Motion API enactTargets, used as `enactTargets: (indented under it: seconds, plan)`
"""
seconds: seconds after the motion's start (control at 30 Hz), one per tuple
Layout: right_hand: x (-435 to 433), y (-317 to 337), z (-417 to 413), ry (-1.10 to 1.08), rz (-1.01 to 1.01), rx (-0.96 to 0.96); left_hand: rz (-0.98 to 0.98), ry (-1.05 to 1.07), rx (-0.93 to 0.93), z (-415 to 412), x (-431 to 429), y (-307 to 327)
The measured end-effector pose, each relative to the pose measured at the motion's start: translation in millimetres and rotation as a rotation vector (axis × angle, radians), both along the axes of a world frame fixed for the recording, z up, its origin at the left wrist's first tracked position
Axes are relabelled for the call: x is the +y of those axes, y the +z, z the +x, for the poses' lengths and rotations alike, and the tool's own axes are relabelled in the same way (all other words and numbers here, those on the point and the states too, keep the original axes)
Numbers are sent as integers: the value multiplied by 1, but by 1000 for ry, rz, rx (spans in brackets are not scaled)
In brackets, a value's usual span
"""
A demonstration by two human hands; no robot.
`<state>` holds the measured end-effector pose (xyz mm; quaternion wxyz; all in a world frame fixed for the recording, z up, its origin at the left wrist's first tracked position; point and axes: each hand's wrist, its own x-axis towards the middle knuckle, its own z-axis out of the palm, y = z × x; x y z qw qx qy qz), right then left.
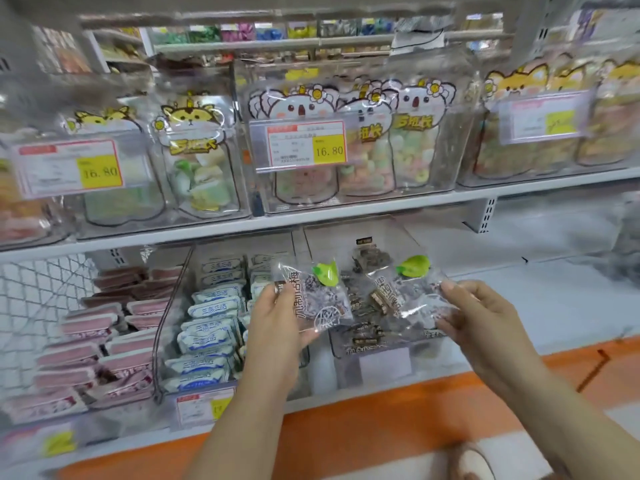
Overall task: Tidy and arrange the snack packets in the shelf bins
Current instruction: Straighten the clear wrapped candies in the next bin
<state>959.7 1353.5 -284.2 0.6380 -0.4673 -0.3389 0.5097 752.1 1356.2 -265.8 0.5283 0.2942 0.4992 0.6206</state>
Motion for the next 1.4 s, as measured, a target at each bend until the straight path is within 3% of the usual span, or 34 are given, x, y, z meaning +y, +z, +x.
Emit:
enactTargets:
  seconds: [0.1,0.17,0.3,0.43,0.57,0.7,0.93,1.07,1.23,1.4]
  plan:
    - [-9,0,-5,69,-81,303,-51,-61,-64,8,-4,-4]
    - [-12,1,-9,186,-90,355,-59,-152,-55,13,-8,-6]
    - [-9,-1,-12,386,-70,138,-52,-307,15,24,-12,-11]
    - [-3,-14,-17,290,-74,-139,-38,-371,321,29,-11,-15]
    - [-2,-22,-23,185,-26,-209,15,-428,507,34,-10,-21]
    - [-2,-25,-22,100,42,-225,36,-410,518,46,-18,-28]
    - [-3,-24,-8,313,36,-311,53,-417,550,40,-18,-29]
    - [-5,-23,-4,346,67,-632,78,-493,656,27,-17,-24]
    - [18,-10,-2,361,153,-752,79,-318,753,-10,2,-3]
    - [92,-6,-11,345,238,-1297,39,-122,570,-31,44,-1]
